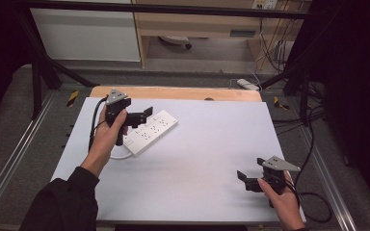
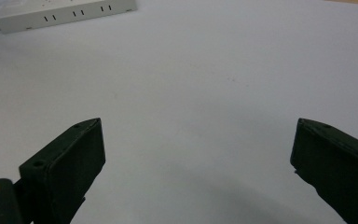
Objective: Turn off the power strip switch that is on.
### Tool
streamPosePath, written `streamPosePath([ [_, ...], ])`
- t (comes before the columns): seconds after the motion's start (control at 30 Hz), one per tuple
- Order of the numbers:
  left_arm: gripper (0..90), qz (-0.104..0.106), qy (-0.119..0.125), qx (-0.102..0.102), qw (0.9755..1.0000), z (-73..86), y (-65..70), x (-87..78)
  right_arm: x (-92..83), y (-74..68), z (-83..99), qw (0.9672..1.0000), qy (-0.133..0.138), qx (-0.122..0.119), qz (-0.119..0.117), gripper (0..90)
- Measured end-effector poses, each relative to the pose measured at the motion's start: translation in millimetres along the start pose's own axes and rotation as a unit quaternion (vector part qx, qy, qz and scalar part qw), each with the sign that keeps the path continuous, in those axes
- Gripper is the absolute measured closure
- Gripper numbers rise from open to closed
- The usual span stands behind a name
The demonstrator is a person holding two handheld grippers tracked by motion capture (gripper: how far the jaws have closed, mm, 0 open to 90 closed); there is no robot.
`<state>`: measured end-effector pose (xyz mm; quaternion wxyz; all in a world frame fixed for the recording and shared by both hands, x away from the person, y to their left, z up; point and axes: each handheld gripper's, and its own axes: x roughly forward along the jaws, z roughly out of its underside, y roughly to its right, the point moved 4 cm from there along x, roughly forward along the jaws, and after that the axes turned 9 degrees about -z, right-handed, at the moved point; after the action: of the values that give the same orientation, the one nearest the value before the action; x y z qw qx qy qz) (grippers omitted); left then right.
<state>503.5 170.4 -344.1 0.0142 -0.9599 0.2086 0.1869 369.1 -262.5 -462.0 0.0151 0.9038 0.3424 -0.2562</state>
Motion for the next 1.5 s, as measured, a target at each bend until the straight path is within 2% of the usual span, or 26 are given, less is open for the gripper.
streamPosePath([
  [0.3,5.5,0.001,0.005,0.004,1.0000,6.8,-4.3,-23.1,0.0,-0.3,-0.4,1.0000,0.001,-0.004,0.001,4.1],
  [0.7,5.6,-0.007,0.011,-0.005,0.9999,26.2,-14.4,-56.6,0.2,-0.8,-0.3,1.0000,-0.001,-0.004,-0.004,5.4],
  [0.93,5.7,-0.009,0.019,-0.011,0.9997,40.6,-14.3,-82.1,0.8,-1.2,0.0,1.0000,-0.003,-0.005,-0.004,5.0],
  [1.23,5.5,-0.009,0.020,-0.007,0.9997,60.9,-14.4,-114.0,1.1,-0.4,0.9,1.0000,-0.008,-0.003,-0.004,5.1],
  [1.33,4.9,-0.014,0.020,-0.002,0.9997,70.6,-12.4,-122.0,1.3,-1.2,1.3,0.9999,-0.010,-0.005,-0.003,5.0],
  [1.5,5.0,-0.015,0.021,-0.010,0.9996,89.5,-10.1,-135.0,-0.1,-1.2,2.1,1.0000,-0.009,-0.004,-0.001,5.0],
])
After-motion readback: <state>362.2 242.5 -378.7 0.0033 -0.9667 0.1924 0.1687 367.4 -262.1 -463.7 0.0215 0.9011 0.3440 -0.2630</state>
